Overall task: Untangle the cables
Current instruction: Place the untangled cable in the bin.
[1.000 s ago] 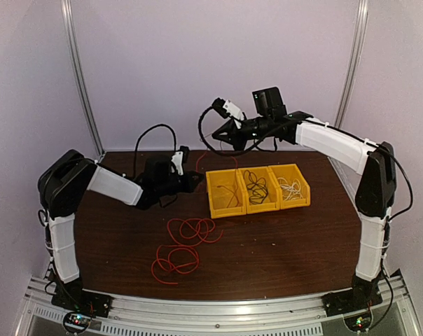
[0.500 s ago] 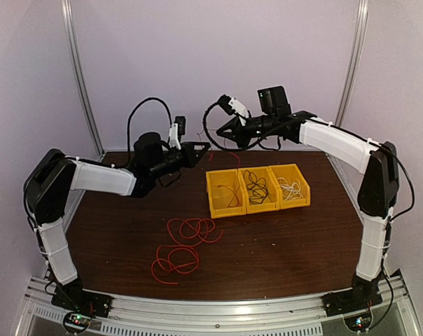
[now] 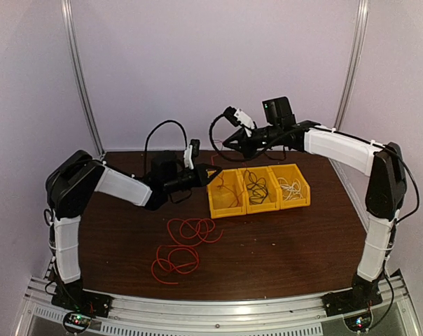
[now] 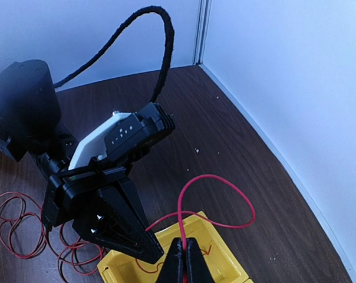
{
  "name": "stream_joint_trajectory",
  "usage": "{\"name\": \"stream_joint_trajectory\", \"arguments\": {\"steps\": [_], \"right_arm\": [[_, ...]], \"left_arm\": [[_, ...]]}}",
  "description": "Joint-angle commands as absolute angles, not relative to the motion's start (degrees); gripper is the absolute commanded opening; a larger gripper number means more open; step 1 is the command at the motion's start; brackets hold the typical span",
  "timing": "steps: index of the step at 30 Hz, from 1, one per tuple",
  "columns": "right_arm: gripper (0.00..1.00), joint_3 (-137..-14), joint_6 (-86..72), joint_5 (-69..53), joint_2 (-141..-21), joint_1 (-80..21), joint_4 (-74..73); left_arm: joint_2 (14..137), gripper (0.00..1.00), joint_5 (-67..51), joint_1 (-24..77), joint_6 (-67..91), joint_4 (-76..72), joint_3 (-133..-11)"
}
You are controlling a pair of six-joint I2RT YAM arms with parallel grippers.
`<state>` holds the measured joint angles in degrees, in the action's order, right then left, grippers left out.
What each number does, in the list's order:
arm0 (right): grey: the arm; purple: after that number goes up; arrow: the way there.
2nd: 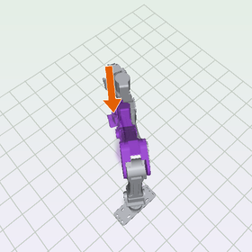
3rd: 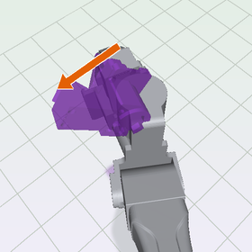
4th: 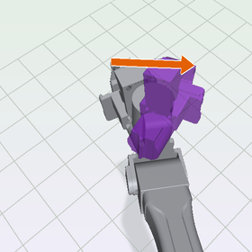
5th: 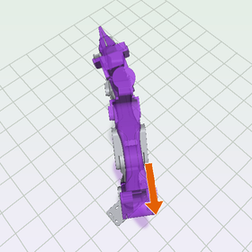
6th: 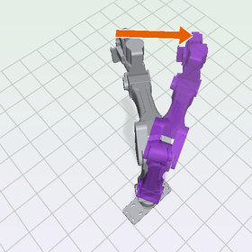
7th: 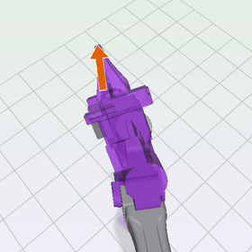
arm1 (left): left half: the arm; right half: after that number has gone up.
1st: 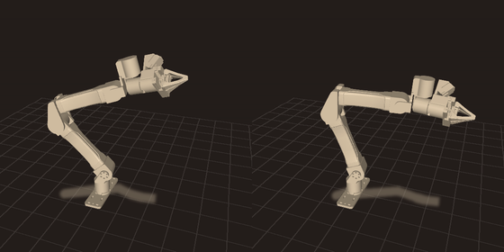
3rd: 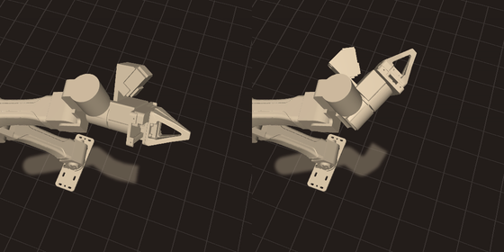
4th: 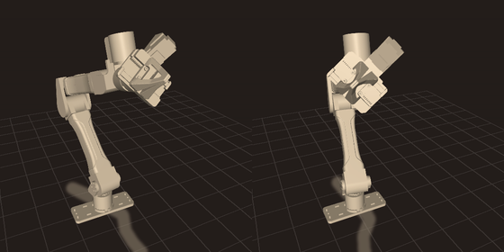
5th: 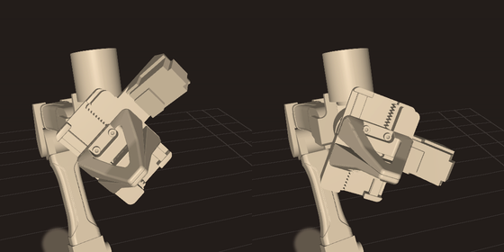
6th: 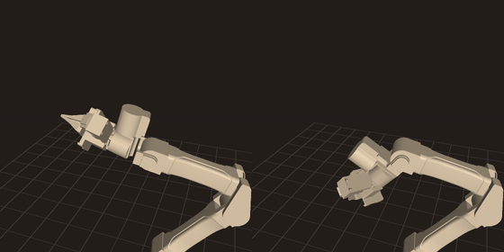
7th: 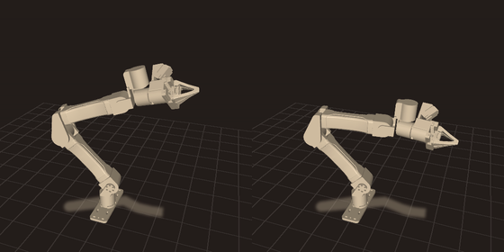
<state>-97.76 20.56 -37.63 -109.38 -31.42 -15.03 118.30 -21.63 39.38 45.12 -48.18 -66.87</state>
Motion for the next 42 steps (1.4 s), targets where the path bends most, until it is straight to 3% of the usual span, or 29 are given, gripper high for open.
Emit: {"name": "stream_joint_trajectory", "arguments": {"steps": [1, 3, 5, 8, 13, 24, 35, 42], "right_arm": [[0.0, -93.7, 19.64, -39.09, -107.83, -31.03, -12.58], [0.0, -92.62, 19.19, -39.39, -108.18, -31.01, -12.15], [0.0, -92.03, 19.07, -39.54, -108.68, -31.03, -12.04], [0.0, -91.67, 18.99, -39.59, -109.41, -30.98, -12.29], [0.0, -92.08, 18.07, -41.18, -110.39, -31.25, -12.13], [0.0, -100.63, 20.44, -40.57, -114.56, -35.82, -16.79], [0.0, -108.34, 24.34, -31.65, -114.71, -38.96, -25.3], [0.0, -101.73, 24.11, -31.03, -112.82, -38.33, -21.03]], "left_arm": [[119.9, 0.0, -22.53, 39.46, 47.44, -51.39, -65.31], [120.33, 0.05, -22.61, 39.46, 47.37, -48.94, -65.89], [120.28, 0.19, -22.73, 39.46, 46.72, -46.0, -66.59], [119.1, 0.33, -23.17, 39.45, 45.05, -44.61, -65.77], [112.98, 0.45, -24.67, 39.55, 39.65, -46.31, -58.95], [99.89, 0.52, -21.56, 39.54, 34.85, -44.33, -42.56], [104.02, 0.56, -22.16, 39.55, 36.26, -49.04, -44.8], [107.26, 0.57, -21.88, 39.55, 36.28, -47.32, -49.25]]}}
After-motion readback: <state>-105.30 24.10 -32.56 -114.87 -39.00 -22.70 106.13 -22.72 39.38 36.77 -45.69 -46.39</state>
